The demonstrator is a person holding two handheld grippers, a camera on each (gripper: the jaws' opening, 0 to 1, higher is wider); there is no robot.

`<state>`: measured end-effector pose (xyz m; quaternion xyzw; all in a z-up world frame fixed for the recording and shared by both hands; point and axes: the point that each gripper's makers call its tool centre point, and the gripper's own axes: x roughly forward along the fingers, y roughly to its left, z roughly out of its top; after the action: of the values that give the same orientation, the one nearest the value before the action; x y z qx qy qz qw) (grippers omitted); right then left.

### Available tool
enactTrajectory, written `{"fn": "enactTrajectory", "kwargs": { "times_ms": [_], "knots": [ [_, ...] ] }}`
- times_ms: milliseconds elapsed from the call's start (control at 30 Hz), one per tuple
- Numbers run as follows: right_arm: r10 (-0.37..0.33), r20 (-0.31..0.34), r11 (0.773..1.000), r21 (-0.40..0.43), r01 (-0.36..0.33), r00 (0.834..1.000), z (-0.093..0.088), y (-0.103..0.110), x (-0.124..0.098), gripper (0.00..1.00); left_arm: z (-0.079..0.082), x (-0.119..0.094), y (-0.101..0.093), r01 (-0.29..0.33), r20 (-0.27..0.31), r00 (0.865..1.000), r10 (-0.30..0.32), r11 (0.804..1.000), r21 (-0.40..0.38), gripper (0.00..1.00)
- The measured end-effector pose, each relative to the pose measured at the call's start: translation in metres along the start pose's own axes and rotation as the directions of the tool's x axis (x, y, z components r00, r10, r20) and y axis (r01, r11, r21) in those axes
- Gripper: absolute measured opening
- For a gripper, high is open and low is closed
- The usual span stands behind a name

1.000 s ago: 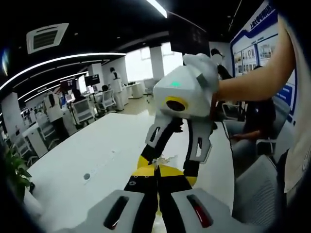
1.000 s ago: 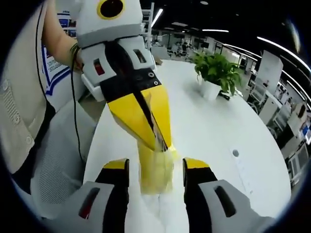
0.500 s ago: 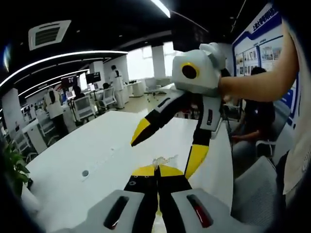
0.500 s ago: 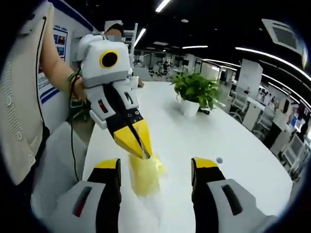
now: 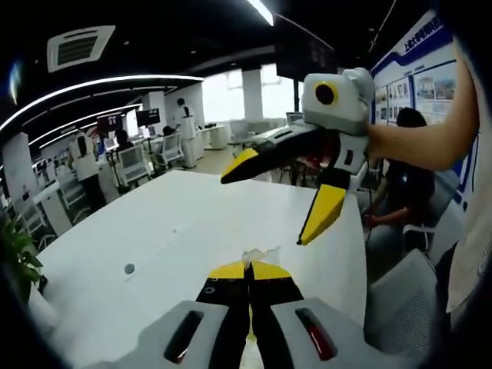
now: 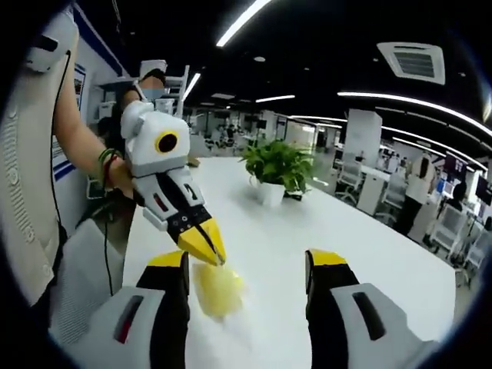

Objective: Compare the silicone blocks by pressing each to a similar depth, holding the contact briefly, and releasing to observe deformation and rebound differences across the visible hardness samples.

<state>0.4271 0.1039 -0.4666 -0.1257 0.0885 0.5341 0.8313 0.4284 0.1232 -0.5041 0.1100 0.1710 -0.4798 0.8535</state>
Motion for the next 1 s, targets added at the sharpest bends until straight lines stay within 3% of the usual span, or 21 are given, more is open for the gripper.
{"fn": "enactTrajectory", "kwargs": {
  "times_ms": [233,500,867,1000],
  "knots": [
    [-0.046,0.058,0.998,0.033,0.045,0.997,0.015,0.007,-0.021,0.58,-0.01,0.009,-0.001,0.006,-0.013,1.0,-0.006,1.0,-0.027,0.0],
    [-0.102,0.074,0.994,0.035,0.1,0.992,0.019,0.011,-0.042,0.58,-0.027,0.022,-0.003,0.016,-0.033,0.999,-0.018,0.997,-0.073,0.0],
    [-0.163,0.059,0.986,0.057,0.159,0.985,0.006,0.005,-0.057,0.61,-0.039,0.045,-0.005,0.033,-0.038,0.999,-0.038,0.991,-0.132,0.0],
    [-0.18,0.038,0.981,0.084,0.176,0.983,-0.007,0.004,-0.059,0.61,-0.046,0.055,-0.005,0.036,-0.041,0.998,-0.044,0.985,-0.166,0.0]
  ]
}}
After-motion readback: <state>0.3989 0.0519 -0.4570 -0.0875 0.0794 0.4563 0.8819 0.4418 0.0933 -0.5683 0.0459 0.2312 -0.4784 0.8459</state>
